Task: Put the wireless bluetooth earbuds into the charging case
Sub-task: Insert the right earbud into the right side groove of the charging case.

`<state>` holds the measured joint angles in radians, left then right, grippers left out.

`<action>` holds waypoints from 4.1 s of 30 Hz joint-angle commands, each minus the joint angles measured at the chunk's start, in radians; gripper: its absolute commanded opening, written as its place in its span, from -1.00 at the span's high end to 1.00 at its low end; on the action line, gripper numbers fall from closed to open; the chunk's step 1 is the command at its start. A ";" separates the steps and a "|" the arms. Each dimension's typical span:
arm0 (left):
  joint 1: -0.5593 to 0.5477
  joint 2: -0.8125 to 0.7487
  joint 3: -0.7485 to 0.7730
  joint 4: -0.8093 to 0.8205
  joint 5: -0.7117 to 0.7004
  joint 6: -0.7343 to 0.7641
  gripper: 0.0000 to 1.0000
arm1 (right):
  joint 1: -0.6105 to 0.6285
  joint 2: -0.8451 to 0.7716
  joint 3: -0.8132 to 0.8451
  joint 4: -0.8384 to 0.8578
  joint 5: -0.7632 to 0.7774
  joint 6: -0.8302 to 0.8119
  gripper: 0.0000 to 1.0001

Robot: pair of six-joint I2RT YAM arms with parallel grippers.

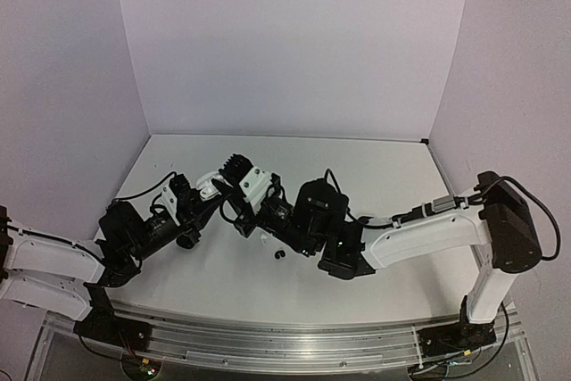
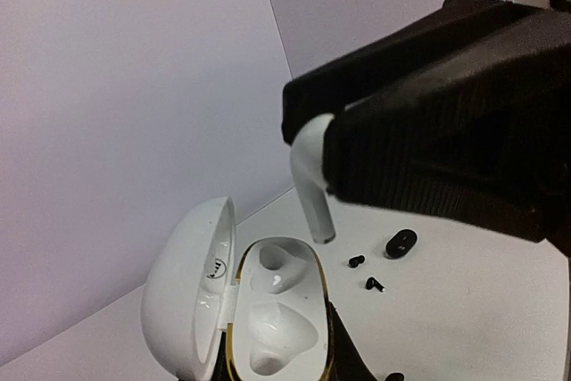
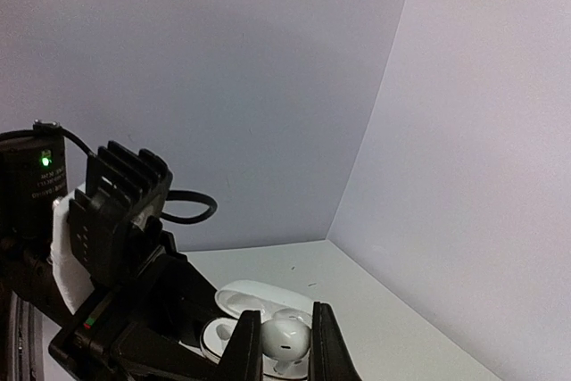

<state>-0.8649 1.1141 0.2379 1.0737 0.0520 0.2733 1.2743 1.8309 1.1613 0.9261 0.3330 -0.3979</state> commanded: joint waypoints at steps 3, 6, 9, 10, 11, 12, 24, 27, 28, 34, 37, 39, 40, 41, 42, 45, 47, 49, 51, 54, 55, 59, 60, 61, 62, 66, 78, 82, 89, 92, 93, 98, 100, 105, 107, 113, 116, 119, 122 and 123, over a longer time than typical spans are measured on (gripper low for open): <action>0.003 0.000 0.029 0.037 0.011 0.005 1.00 | -0.001 0.036 0.048 0.054 0.072 -0.016 1.00; 0.003 0.000 0.028 0.037 0.012 -0.002 1.00 | -0.001 0.044 0.059 0.054 0.059 -0.007 1.00; 0.002 -0.001 0.027 0.034 0.015 -0.004 1.00 | -0.001 0.049 0.064 0.055 0.068 -0.007 1.00; 0.003 -0.003 0.027 0.033 0.017 -0.005 1.00 | -0.003 0.048 0.066 0.056 0.073 -0.007 1.00; 0.003 -0.003 0.028 0.032 0.017 -0.004 1.00 | -0.006 0.048 0.070 0.056 0.070 -0.006 1.00; 0.003 -0.003 0.028 0.032 0.018 -0.004 1.00 | -0.009 0.050 0.073 0.056 0.067 -0.003 1.00; 0.003 0.007 0.035 0.035 0.020 -0.019 1.00 | -0.015 0.066 0.064 0.054 0.055 0.021 1.00; 0.004 0.009 0.038 0.036 0.022 -0.019 1.00 | -0.014 0.067 0.057 0.054 0.056 0.024 1.00; 0.004 0.010 0.038 0.036 0.022 -0.018 1.00 | -0.015 0.067 0.054 0.054 0.061 0.026 1.00; 0.005 0.009 0.039 0.037 0.025 -0.018 1.00 | -0.015 0.076 0.049 0.054 0.083 0.006 1.00; 0.004 0.011 0.040 0.046 0.025 -0.022 1.00 | -0.015 0.082 0.046 0.054 0.084 0.007 1.00; 0.005 0.009 0.039 0.048 0.024 -0.022 1.00 | -0.015 0.079 0.038 0.054 0.087 0.016 1.00; 0.005 0.008 0.038 0.048 0.023 -0.022 1.00 | -0.015 0.079 0.036 0.054 0.090 0.017 1.00; 0.005 0.007 0.038 0.048 0.022 -0.021 1.00 | -0.015 0.080 0.036 0.050 0.092 0.014 1.00; 0.005 0.007 0.039 0.049 0.021 -0.021 1.00 | -0.015 0.081 0.038 0.044 0.092 0.011 1.00; 0.006 0.011 0.041 0.064 0.006 -0.024 1.00 | -0.015 0.090 0.044 0.024 0.103 0.004 1.00; 0.006 0.012 0.042 0.073 -0.003 -0.023 1.00 | -0.015 0.093 0.038 0.022 0.123 0.002 1.00; 0.006 0.011 0.043 0.072 -0.009 -0.020 1.00 | -0.013 0.096 0.036 0.009 0.148 -0.004 1.00; 0.007 0.009 0.045 0.060 -0.021 -0.017 1.00 | -0.006 0.105 0.050 -0.020 0.182 -0.028 1.00; 0.007 0.009 0.050 0.054 -0.041 -0.010 1.00 | 0.011 0.137 0.084 -0.044 0.293 -0.074 1.00; 0.007 0.010 0.052 0.056 -0.041 -0.008 1.00 | 0.014 0.147 0.092 -0.044 0.306 -0.074 1.00; 0.011 0.014 0.053 0.070 -0.048 0.003 1.00 | 0.025 0.168 0.108 -0.047 0.330 -0.071 1.00; 0.011 0.015 0.052 0.074 -0.056 0.004 1.00 | 0.027 0.172 0.109 -0.046 0.335 -0.069 1.00; 0.013 0.015 0.053 0.076 -0.069 0.004 1.00 | 0.028 0.174 0.109 -0.048 0.338 -0.065 1.00; 0.014 0.015 0.053 0.078 -0.075 0.002 1.00 | 0.028 0.175 0.109 -0.049 0.341 -0.057 1.00; 0.021 0.017 0.062 0.081 -0.081 -0.011 1.00 | 0.033 0.191 0.130 -0.067 0.346 -0.045 1.00; 0.031 0.017 0.070 0.065 -0.073 -0.016 1.00 | 0.061 0.253 0.204 -0.118 0.465 -0.079 1.00; 0.032 0.016 0.066 0.068 -0.065 -0.020 1.00 | 0.060 0.267 0.224 -0.147 0.457 -0.059 0.87; 0.032 0.014 0.063 0.066 -0.058 -0.026 1.00 | 0.059 0.279 0.254 -0.165 0.456 -0.058 0.72; 0.033 0.014 0.062 0.066 -0.057 -0.030 1.00 | 0.060 0.279 0.257 -0.166 0.461 -0.061 0.74; 0.033 0.014 0.061 0.067 -0.057 -0.030 1.00 | 0.059 0.280 0.258 -0.167 0.464 -0.063 0.76; 0.035 0.014 0.062 0.069 -0.056 -0.035 1.00 | 0.059 0.284 0.263 -0.166 0.463 -0.065 0.74; 0.038 0.015 0.063 0.070 -0.055 -0.037 1.00 | 0.059 0.282 0.261 -0.167 0.463 -0.067 0.71; 0.041 0.014 0.066 0.065 -0.055 -0.041 1.00 | 0.059 0.276 0.264 -0.167 0.465 -0.082 0.67; 0.042 0.012 0.067 0.064 -0.055 -0.044 1.00 | 0.059 0.276 0.267 -0.167 0.466 -0.087 0.67; 0.044 0.013 0.068 0.061 -0.024 -0.048 1.00 | 0.059 0.277 0.270 -0.167 0.461 -0.087 0.67; 0.045 0.011 0.069 0.060 -0.014 -0.051 1.00 | 0.059 0.277 0.272 -0.167 0.466 -0.089 0.68; 0.046 0.011 0.068 0.057 0.008 -0.047 1.00 | 0.059 0.278 0.284 -0.167 0.471 -0.096 0.71; 0.046 0.008 0.066 0.051 0.021 -0.041 1.00 | 0.059 0.282 0.303 -0.167 0.477 -0.098 0.70; 0.046 0.008 0.065 0.049 0.026 -0.038 1.00 | 0.059 0.284 0.311 -0.167 0.480 -0.098 0.68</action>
<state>-0.8163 1.1473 0.2428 1.0022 0.0137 0.2352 1.3304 2.0796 1.4248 0.8057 0.7912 -0.4865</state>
